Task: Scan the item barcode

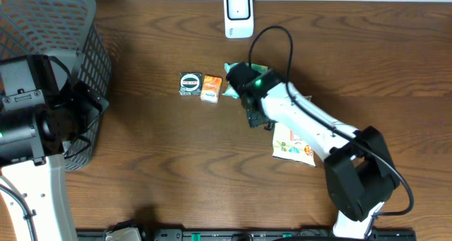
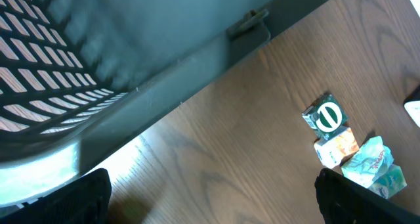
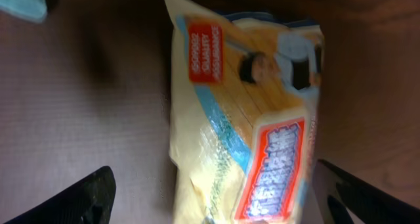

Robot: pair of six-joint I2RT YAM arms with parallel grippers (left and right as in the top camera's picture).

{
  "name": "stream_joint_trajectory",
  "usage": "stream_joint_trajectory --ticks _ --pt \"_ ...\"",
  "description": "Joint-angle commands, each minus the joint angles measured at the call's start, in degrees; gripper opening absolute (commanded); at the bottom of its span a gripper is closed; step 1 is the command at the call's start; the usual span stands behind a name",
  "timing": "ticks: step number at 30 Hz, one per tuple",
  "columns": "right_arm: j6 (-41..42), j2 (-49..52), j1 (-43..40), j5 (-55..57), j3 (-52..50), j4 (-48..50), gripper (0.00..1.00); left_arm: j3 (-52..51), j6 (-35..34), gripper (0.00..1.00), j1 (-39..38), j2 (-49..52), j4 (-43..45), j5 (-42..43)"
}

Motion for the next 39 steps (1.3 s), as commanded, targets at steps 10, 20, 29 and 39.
stream_joint_trajectory --ticks 10,20,29,39 --pt "3.7 0.2 -3.3 6.7 -13.6 12.4 0.89 0.6 -0.2 0.98 0.3 -0.3 -0.2 -0.3" --pt "-0.9 0.2 -9.4 0.0 -13.8 13.7 0.28 0.6 -0.2 0.98 0.3 -0.3 -0.2 -0.3" --pt "-7.3 0.1 -9.8 -12.5 -11.6 15.4 0.01 0.6 -0.2 0.98 0.3 -0.3 -0.2 -0.3" --pt "-22.5 -0.1 -17.0 -47.1 3.4 8.1 0.01 0.6 -0.2 0.98 0.3 -0.3 -0.2 -0.3"
